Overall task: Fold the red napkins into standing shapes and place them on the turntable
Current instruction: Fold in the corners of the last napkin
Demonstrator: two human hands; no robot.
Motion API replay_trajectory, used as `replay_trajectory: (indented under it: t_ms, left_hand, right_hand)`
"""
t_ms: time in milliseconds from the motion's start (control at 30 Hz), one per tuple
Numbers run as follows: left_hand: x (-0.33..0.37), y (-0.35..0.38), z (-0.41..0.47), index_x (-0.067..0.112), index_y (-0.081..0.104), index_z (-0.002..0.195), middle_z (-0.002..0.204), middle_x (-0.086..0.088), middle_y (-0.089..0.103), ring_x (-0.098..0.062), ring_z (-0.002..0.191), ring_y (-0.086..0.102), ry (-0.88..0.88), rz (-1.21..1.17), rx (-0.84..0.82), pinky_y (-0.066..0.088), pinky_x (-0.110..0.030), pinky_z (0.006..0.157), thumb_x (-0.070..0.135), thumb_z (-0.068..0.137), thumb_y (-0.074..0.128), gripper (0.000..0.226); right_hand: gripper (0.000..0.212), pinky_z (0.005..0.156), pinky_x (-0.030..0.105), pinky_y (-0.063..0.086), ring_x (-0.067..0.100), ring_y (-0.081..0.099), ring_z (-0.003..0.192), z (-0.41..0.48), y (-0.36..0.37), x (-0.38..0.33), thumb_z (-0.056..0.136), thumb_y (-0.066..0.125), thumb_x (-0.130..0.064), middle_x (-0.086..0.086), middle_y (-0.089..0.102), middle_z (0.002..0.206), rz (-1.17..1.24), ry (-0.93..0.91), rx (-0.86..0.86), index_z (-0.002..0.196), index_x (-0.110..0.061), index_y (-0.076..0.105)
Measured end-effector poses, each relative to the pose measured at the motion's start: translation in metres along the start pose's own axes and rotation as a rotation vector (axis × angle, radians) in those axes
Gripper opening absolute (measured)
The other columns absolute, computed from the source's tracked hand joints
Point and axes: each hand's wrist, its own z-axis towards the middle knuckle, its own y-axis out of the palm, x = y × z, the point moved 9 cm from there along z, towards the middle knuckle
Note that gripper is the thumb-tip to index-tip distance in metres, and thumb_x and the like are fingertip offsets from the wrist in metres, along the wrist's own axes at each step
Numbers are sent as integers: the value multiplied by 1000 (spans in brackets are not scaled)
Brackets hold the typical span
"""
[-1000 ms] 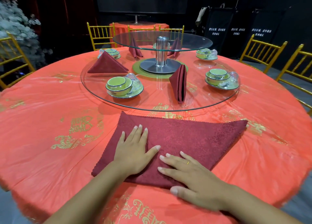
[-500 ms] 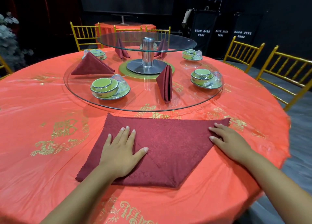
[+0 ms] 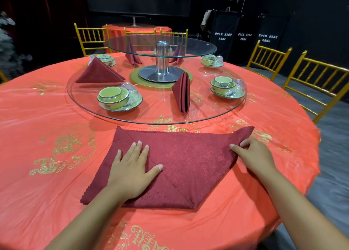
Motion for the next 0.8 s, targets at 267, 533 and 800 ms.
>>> replay_trajectory:
  t_ms: [267,533,800]
  left_hand:
    - [0,1,0,27,1,153,161,3,-9,-10,146,-13,0,-14,-9,-6,-45,118,82,72,-4,97]
    - [1,-11,-4,25,-10,152,158,7,-20,-1,137,-29,39,-177,77,-8,-40,118,79,71,-10,97]
    - [-2,-15,-6,25,-14,151,151,8,-30,-4,138,-32,23,-216,133,-10,-38,117,73,82,4,86]
  right_hand:
    - [25,55,28,48,6,55,62,-1,18,-58,74,74,-18,-3,57,71,376,-102,-25,75,-22,50]
    - [24,55,12,36,-2,45,50,-35,96,-195,73,74,-8,-11,54,60,410,-485,-363,70,-22,54]
    - [6,58,17,45,3,57,52,-63,146,-229,80,60,-6,-1,64,63,342,-566,-588,78,-11,63]
